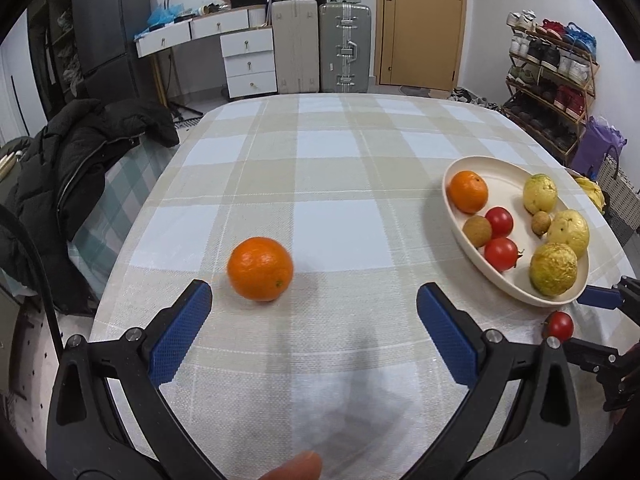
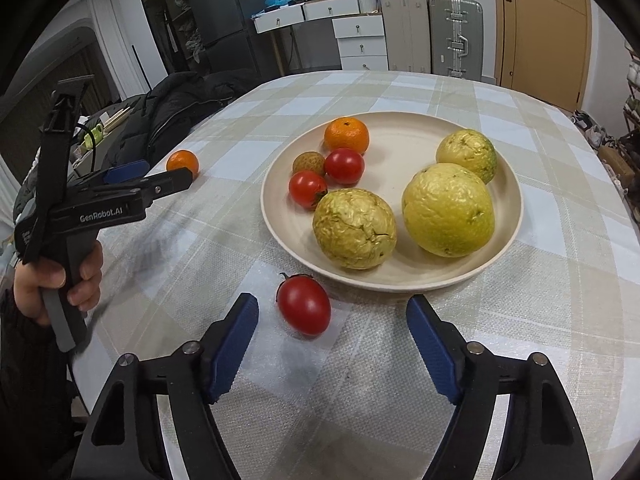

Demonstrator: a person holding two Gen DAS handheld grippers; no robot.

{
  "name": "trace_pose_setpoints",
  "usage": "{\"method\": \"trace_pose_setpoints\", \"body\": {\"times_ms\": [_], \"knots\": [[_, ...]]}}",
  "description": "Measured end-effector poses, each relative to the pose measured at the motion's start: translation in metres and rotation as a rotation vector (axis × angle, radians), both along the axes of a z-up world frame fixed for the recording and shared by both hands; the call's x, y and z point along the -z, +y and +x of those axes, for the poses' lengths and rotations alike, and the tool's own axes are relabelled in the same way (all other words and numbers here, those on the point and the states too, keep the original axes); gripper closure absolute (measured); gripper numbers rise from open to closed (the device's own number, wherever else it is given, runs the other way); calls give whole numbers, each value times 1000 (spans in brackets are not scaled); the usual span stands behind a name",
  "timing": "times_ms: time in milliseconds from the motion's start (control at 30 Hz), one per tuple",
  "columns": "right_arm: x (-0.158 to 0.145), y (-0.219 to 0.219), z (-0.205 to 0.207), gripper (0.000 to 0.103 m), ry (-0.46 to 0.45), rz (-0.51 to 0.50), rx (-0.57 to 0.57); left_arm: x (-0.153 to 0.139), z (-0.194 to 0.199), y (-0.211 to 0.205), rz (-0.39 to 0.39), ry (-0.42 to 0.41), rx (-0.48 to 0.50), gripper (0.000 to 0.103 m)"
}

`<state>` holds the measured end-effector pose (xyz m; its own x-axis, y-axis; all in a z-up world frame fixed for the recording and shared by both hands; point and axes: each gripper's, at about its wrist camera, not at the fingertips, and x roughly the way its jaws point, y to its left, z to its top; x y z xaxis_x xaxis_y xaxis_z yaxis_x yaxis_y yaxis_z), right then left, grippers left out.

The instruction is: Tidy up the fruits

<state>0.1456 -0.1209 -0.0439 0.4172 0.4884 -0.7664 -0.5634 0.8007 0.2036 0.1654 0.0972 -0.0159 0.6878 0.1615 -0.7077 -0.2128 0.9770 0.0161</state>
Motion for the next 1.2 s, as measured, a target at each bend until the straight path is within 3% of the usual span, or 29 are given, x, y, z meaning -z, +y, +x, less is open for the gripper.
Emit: {"method": "trace_pose_setpoints", "body": {"times_ms": [333, 467, 633, 733, 800, 867, 1200], "knots": [[0, 5, -4, 35, 14, 6, -46, 16, 9, 31, -34, 46, -87, 3], [0, 6, -6, 36, 14, 11, -58, 23, 12, 35, -50, 62, -94, 19], [1, 6, -6, 38, 23, 18, -74, 27, 16, 38, -71, 71, -96, 31], [3, 6, -6, 41, 26, 16, -79, 27, 17, 38, -77, 71, -92, 43], [3, 7, -6, 42, 29, 20, -83, 28, 18, 39, -89, 71, -80, 61], [4, 8, -6, 46, 28, 19, -86, 28, 18, 40, -89, 68, -86, 70], [5, 15, -4, 55, 4, -8, -74, 21, 14, 32, -87, 33, -59, 83]]}}
